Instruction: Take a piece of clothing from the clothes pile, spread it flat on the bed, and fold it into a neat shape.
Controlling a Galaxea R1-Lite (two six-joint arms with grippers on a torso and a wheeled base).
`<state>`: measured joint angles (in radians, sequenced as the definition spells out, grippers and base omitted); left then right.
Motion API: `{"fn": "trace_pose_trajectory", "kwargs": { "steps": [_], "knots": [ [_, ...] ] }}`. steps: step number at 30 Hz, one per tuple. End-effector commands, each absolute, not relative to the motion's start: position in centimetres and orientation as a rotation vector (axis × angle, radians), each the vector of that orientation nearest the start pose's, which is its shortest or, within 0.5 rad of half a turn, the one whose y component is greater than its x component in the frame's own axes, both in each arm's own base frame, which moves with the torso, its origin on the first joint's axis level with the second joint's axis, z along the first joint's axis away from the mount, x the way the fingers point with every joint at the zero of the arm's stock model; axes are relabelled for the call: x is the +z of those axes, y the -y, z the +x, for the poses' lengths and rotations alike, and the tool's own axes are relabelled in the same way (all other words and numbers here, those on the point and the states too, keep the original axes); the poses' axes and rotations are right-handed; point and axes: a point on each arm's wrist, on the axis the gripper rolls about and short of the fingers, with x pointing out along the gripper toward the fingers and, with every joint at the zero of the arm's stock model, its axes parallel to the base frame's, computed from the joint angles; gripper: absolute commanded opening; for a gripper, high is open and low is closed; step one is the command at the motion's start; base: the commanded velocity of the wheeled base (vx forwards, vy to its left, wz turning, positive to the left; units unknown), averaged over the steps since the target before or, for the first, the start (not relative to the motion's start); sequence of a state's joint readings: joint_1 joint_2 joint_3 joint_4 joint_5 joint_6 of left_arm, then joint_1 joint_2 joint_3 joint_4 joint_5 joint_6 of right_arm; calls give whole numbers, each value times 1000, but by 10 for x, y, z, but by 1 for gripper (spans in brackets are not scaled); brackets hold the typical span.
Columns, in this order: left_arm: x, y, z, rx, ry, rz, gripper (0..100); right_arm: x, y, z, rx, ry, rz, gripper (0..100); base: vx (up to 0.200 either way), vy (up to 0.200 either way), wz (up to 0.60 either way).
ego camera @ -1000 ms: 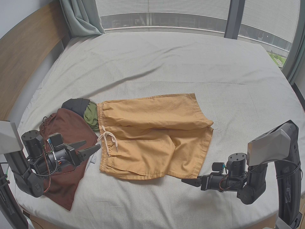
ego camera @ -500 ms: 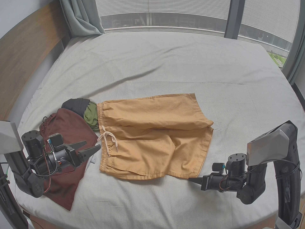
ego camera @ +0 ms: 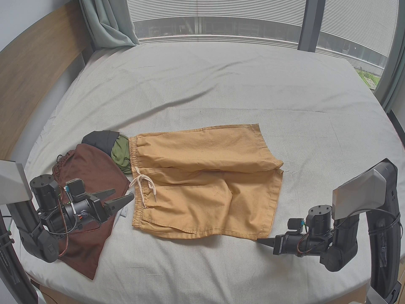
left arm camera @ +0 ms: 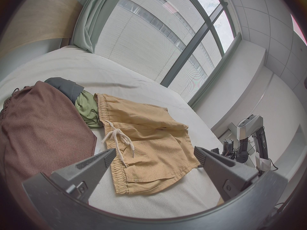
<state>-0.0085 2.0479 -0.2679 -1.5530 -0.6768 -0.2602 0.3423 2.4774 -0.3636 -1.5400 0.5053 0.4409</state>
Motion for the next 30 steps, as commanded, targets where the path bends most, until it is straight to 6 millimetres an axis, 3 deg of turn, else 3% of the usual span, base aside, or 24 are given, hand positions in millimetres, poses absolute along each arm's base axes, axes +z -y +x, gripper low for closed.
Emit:
{"fn": "trace_pose_trajectory", "kwargs": {
  "steps": [1, 10, 30],
  "knots": [
    [55, 17, 270, -649, -319, -329, 100, -51, -98, 269, 656, -756, 442, 0, 0, 0, 0],
    [39, 15, 274, -635, -372, -346, 100, -47, -81, 269, 609, -742, 448, 0, 0, 0, 0],
    [3, 7, 276, -588, -493, -397, 100, -47, -82, 271, 615, -733, 440, 0, 0, 0, 0]
  ]
}}
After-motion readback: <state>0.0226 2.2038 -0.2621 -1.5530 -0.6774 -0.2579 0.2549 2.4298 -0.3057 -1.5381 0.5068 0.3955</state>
